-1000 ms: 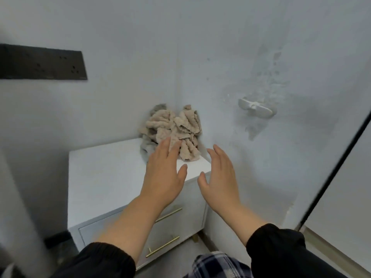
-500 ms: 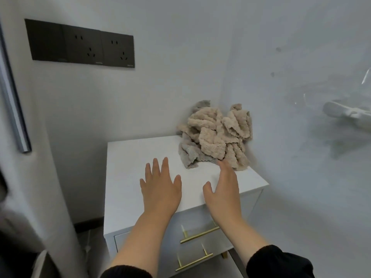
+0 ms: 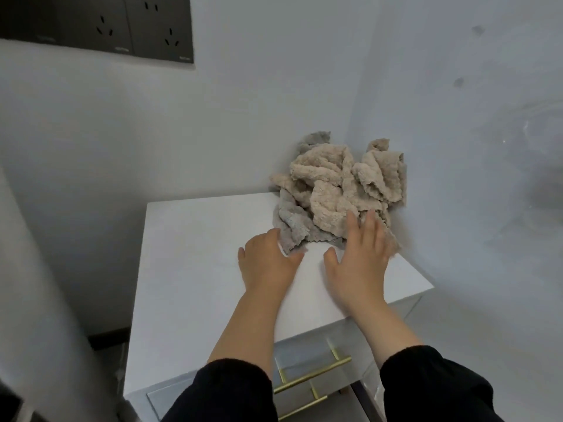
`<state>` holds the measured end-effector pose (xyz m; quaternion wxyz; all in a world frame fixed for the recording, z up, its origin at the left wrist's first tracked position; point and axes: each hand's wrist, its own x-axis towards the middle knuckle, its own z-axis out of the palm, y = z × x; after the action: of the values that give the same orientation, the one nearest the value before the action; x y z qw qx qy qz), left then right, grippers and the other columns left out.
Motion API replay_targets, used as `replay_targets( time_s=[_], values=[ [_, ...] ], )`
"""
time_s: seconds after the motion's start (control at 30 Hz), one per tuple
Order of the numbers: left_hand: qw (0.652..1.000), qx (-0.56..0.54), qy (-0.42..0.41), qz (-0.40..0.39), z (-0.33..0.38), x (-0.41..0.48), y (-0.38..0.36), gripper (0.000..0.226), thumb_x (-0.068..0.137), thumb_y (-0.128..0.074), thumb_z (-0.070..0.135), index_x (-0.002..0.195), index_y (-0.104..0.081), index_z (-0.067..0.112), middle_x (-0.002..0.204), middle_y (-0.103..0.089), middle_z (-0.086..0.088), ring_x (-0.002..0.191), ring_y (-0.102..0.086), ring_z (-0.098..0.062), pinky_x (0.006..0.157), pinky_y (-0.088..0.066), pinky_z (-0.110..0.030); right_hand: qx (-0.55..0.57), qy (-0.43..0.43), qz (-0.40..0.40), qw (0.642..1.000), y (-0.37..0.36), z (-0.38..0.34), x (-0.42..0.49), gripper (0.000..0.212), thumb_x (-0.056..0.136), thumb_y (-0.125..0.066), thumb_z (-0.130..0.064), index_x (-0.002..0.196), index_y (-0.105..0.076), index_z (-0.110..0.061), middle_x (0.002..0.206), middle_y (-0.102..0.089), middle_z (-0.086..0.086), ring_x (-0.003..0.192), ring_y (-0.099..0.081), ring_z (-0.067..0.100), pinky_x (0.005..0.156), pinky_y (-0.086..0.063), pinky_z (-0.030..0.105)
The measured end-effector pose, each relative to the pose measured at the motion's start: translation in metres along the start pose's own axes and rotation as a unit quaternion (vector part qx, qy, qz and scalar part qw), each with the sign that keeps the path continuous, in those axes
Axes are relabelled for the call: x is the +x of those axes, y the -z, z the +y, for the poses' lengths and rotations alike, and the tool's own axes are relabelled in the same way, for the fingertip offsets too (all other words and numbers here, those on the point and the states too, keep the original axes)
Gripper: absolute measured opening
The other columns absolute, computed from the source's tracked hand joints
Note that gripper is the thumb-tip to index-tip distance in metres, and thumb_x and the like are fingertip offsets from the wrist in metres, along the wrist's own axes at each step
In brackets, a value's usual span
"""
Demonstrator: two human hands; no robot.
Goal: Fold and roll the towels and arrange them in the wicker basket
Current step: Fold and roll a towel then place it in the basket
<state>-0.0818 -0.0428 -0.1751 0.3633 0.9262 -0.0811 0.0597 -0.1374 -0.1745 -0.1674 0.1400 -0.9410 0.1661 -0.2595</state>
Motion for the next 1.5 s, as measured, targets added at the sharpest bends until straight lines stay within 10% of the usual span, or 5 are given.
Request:
replay_targets(
  time_s=[0.3,0.7,1.0,1.17,1.5],
  values=[
    [0.969,-0.234,0.054,0.056,0.018,0.022,-0.007,0.018,0.092,-0.052,0.016,0.075,-0.058,0.014,0.069,-0.055,0.004,0.068,-0.050,-0.015,0.053,-0.033,-0.015,-0.214,0.232,0.059,0.947,-0.010,0.008,0.074,0.056,0.095,-0.039,-0.039,0.149,-0.025,-0.030,0.158,-0.014,0.016,0.145,-0.007,0.037,0.110,-0.001,0.061],
    [0.515,-0.832,0.199,0.051,0.025,0.017,0.065,0.027,0.101,-0.036,0.010,0.101,-0.061,0.001,0.101,-0.066,-0.014,0.086,-0.066,-0.024,0.073,-0.056,-0.034,-0.344,0.179,-0.091,0.917,-0.008,0.021,0.118,0.057,0.101,-0.015,-0.047,0.153,0.002,-0.030,0.158,0.021,0.008,0.144,0.022,0.030,0.111,-0.015,0.057],
    [0.738,-0.669,0.092,0.021,0.044,-0.020,0.113,0.020,0.099,-0.045,0.008,0.085,-0.060,0.007,0.077,-0.069,-0.008,0.072,-0.067,-0.017,0.070,-0.057,-0.030,0.031,0.047,0.006,0.998,0.019,-0.018,0.058,0.038,0.100,-0.037,-0.028,0.136,-0.046,-0.023,0.159,-0.015,0.007,0.147,-0.006,0.025,0.115,-0.006,0.055],
    [0.794,-0.605,0.060,-0.014,0.067,-0.048,0.112,0.022,0.097,-0.051,0.009,0.077,-0.060,0.008,0.071,-0.064,-0.007,0.068,-0.061,-0.018,0.061,-0.051,-0.027,0.576,-0.176,-0.090,0.793,0.081,-0.036,-0.007,0.025,0.096,-0.046,-0.017,0.097,-0.069,-0.006,0.089,-0.071,0.007,0.089,-0.067,0.023,0.076,-0.047,0.028],
    [0.745,-0.661,0.038,-0.085,0.071,-0.098,0.110,0.022,0.098,-0.044,0.005,0.082,-0.059,0.003,0.072,-0.070,-0.005,0.068,-0.067,-0.012,0.062,-0.057,-0.023,0.402,-0.005,-0.145,0.904,0.095,-0.021,-0.064,0.042,0.080,-0.067,-0.008,0.118,-0.059,-0.024,0.103,-0.061,-0.017,0.094,-0.055,-0.009,0.080,-0.042,0.014]
  ],
)
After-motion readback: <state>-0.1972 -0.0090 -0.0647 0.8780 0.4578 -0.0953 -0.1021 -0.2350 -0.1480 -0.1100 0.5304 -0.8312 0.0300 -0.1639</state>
